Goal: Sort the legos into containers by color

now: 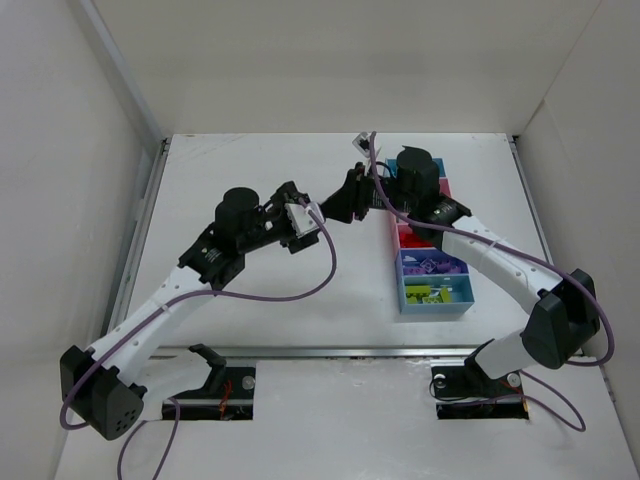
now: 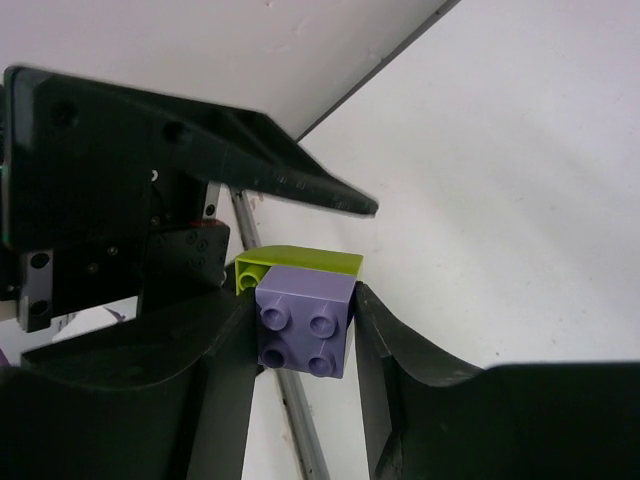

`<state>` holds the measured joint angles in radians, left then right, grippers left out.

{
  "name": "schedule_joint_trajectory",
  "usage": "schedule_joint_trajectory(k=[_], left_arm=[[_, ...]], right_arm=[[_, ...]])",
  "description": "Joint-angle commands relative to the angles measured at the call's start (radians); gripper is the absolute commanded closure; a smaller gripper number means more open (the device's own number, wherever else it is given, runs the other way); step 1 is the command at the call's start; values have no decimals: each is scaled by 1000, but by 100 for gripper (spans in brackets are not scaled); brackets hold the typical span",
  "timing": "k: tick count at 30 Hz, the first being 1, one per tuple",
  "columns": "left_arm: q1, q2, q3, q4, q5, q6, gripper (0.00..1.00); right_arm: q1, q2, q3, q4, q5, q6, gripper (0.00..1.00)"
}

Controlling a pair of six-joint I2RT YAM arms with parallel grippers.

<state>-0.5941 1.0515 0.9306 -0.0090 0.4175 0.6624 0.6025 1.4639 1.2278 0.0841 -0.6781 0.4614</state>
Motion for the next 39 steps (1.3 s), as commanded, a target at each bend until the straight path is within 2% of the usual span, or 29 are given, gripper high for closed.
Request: schedule_joint_trajectory(k=[1,3,6,11,14,18,19,23,28,32,35,38,39], left_arm=[[-12,-13,66,17,81,-8,38],[-12,-4,77,6,90,-27,47],[-12,18,86,6,118,-37,47],[-12,39,105,-3,78,-46,100],[-12,48,105,-23,44,-55,100],[-12,91,71,-83,-60,-76,100],[-12,103,71,-94,-77,-86,100],[20,186,94,-132,-91,-127,100],[31,196,94,-144,-39,-139,100],[31,205,94,-134,-8,-139,100],[31,226,114,-134,-8,-139,100],[31,235,123,-134,-8,-139,100],[31,245,123,-134,-8,-139,100]], right_arm=[[-4,-10,4,57,-24,-20,100],[-4,-10,4,57,-24,-20,100],[-4,-10,4,57,-24,-20,100],[-13,-10,4,57,-35,-20,100],[-68,-19,-7,57,-46,0,100],[-255,-102,-88,57,-34,42,100],[-335,-121,-123,57,-9,42,100],[-457,-203,-189,25,95,33,100],[-495,-176,-217,-36,235,33,100],[-495,-120,-186,-37,154,33,100],[-515,-109,-168,-60,192,33,100],[-540,-100,-131,-156,259,-15,100],[-540,-100,-116,-197,337,-36,100]])
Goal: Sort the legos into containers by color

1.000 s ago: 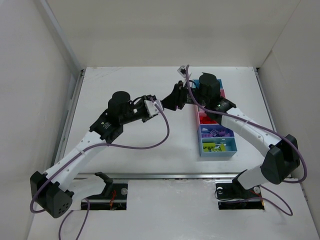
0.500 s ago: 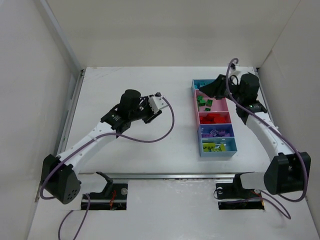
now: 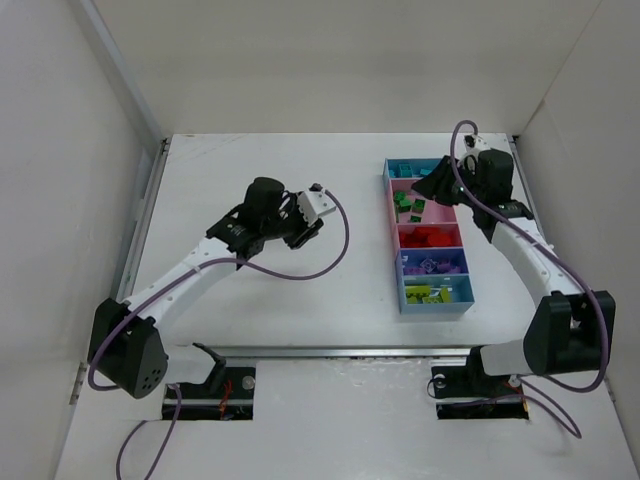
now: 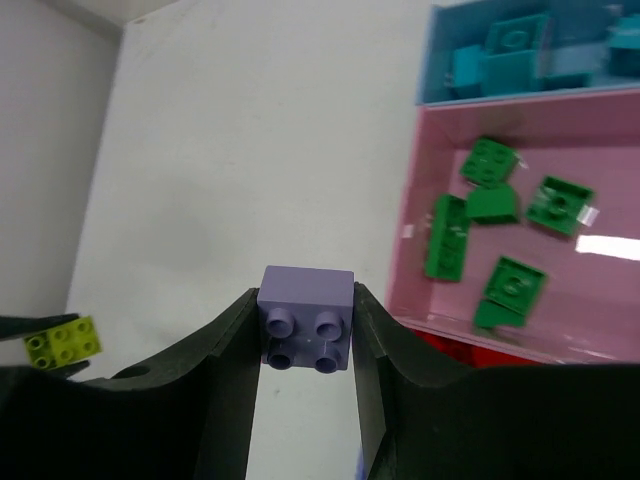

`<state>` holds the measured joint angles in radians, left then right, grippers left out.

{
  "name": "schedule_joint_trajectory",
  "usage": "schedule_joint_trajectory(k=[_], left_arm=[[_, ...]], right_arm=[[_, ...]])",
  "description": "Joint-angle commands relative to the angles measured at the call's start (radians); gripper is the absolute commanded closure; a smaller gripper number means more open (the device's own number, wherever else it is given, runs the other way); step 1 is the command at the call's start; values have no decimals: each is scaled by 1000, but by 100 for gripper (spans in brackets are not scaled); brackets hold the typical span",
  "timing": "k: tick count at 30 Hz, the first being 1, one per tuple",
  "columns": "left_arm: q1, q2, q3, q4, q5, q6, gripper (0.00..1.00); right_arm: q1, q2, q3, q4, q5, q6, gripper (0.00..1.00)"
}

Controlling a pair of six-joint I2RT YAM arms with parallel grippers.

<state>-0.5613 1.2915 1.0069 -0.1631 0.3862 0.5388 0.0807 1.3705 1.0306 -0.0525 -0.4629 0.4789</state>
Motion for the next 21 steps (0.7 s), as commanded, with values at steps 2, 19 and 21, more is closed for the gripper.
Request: schedule_joint_trajectory(k=[2,19,21], left_arm=[[-2,15,47,20,23,-31,100],[-45,187,57,252,14,-136,100],[-54,201,70,252,14,-125,100]], right_arm=[[-18,-7,106,-194,212,-95,100],[54,-180,-96,-595,518,-26,94],[54,-157,-96,-584,527,-26,81]])
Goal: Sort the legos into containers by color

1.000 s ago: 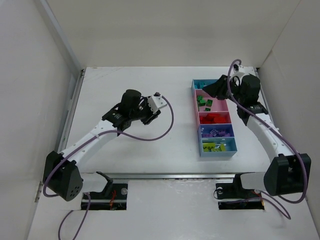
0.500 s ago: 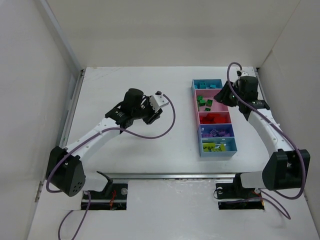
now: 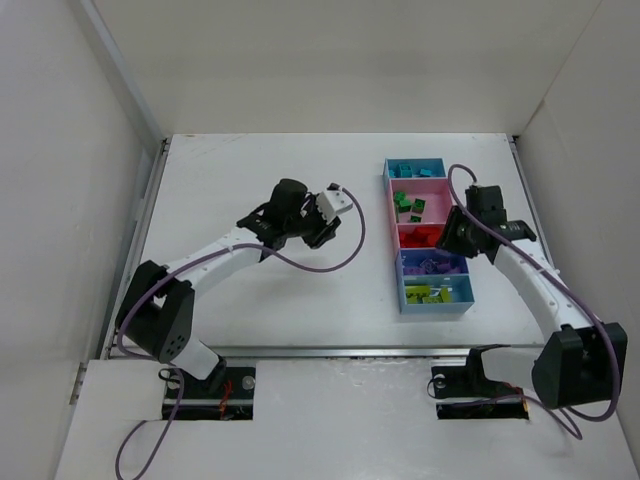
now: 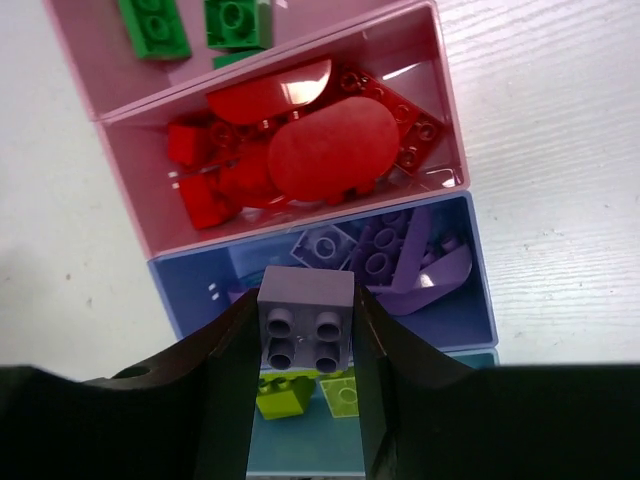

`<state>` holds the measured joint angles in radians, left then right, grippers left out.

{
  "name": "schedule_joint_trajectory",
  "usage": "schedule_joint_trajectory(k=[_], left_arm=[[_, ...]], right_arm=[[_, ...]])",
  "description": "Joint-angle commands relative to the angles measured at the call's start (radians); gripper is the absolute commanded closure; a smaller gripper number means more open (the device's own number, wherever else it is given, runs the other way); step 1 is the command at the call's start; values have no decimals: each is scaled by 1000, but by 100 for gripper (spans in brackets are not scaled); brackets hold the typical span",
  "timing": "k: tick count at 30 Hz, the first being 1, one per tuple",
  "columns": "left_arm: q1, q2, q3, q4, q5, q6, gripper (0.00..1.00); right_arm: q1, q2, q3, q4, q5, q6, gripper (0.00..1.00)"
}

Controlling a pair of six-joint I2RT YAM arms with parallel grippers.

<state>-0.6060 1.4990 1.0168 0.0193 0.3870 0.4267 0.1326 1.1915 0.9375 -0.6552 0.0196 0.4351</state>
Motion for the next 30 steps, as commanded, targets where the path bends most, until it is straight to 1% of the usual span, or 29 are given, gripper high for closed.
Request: schedule_joint_trajectory(k=[1,2,3,5,9,10,12,14,15,16,17,19,20,21,22,24,28,30], left_arm=[[-9,3,60,70,13,-13,100],[-9,3,69,70,13,-3,100],[-9,3,69,79,13,-3,100],[-9,3,69,79,24,-3,100],[-20,12,69,79,24,-3,100],[-20,12,69,90,24,-3,100],[-31,24,69,90,47,-3,100],[-40,37,98,90,71,-3,100],[-40,49,114,74,91,16,100],[-40,59,147,64,151,30,100],[-40,60,161,64,188,73,100],[-40,69,172,64,280,130,100],[-40,69,172,77,381,162,100],[-50,69,172,77,427,196,100],[-60,81,172,90,465,261,100],[-101,102,172,90,545,311,100],[-184,174,198,100,598,334,100],[-225,202,207,154,607,334,100]], right_arm=[[2,31,-3,19,45,17,74],[2,45,-12,19,45,17,66],[2,45,-12,19,34,17,55],[2,45,-22,19,25,17,40],[2,36,-31,19,25,8,33],[2,25,-31,19,25,8,24],[2,16,-31,-1,46,8,14],[2,7,-22,-1,46,8,14],[2,-10,9,15,46,8,13],[2,-32,20,29,55,-1,8],[2,-41,32,46,56,-1,6],[2,-50,62,97,75,-1,6],[2,-50,72,107,75,-1,6],[2,-50,72,120,75,-1,6],[2,-50,81,140,66,-1,6],[2,-64,72,158,57,-1,6],[2,-147,29,180,57,8,6],[2,-225,-6,180,66,19,6]])
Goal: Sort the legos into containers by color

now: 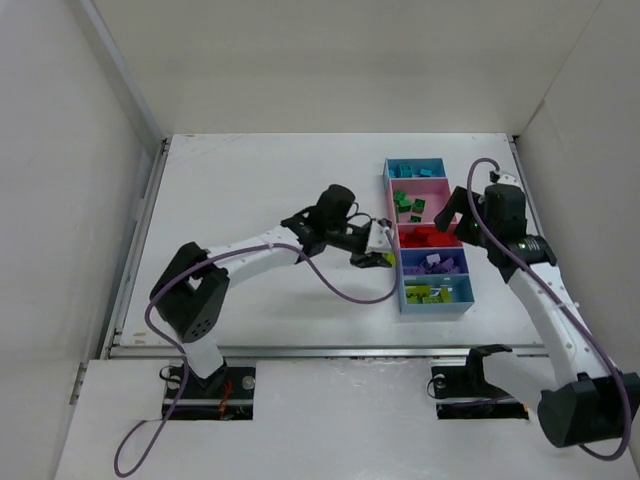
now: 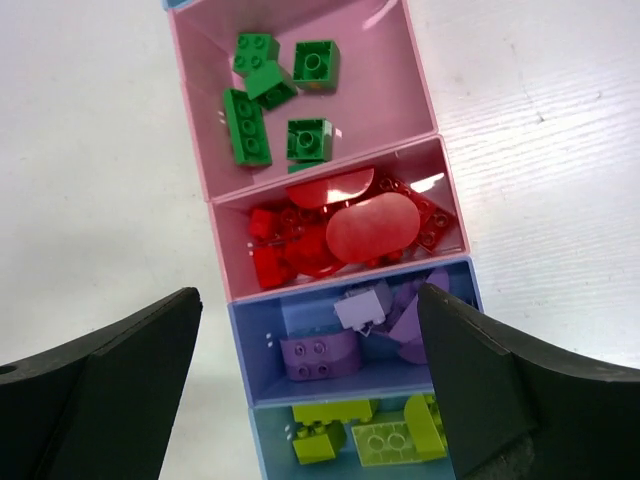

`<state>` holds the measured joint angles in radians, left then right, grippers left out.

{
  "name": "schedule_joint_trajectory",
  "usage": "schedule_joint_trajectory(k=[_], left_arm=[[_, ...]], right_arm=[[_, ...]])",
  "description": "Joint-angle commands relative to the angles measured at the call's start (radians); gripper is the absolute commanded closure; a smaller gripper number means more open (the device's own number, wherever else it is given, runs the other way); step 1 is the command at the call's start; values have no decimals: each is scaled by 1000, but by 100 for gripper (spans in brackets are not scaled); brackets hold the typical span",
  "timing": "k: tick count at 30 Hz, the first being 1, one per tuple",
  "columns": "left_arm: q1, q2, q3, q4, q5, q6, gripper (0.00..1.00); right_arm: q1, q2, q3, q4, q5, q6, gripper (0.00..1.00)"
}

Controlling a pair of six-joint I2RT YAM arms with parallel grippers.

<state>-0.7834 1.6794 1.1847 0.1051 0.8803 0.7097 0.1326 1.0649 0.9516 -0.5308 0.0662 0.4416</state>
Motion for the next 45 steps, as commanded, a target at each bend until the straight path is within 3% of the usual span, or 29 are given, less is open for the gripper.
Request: schedule_joint_trajectory(k=[1,5,13,17,18,20,24,27,28,30,32,36,40,45], left_arm=[[-62,32,39,96,103,31,100],[-119,121,79,136,103,-7,97],[-182,227,130,160,36,-48,78],[-200,241,156,160,11,-38,49],[-200,241,156,148,20,-14,29],[-211,241,156,110,20,48,0],[-211,188,127,175,-47,10,0],[-188,143,109,289,-252,-201,0],[-166,116,121,333,-414,-320,0],[-154,92,147,334,-644,-398,0],[-133,74,205,262,-938,-411,0],[-51,74,265,113,-1261,-316,0],[128,16,276,-54,-1305,-372,0],[422,-124,233,-232,-1098,-522,0]], right_arm=[[2,-126,-37,46,20,12,6],[2,-236,-85,26,20,22,5],[2,-316,-122,-34,38,22,5],[2,-338,-131,-43,38,22,5],[2,-347,-131,-43,38,22,3],[2,-347,-131,-43,49,22,3],[2,-347,-122,-43,49,22,1],[2,-347,-110,-17,63,11,1],[2,-323,-100,-8,63,-12,1],[2,-295,-70,21,72,-33,1],[2,-235,-11,43,84,-57,1],[2,-84,102,78,138,-81,1],[2,91,278,29,204,-103,1],[-36,223,416,29,169,-122,1]])
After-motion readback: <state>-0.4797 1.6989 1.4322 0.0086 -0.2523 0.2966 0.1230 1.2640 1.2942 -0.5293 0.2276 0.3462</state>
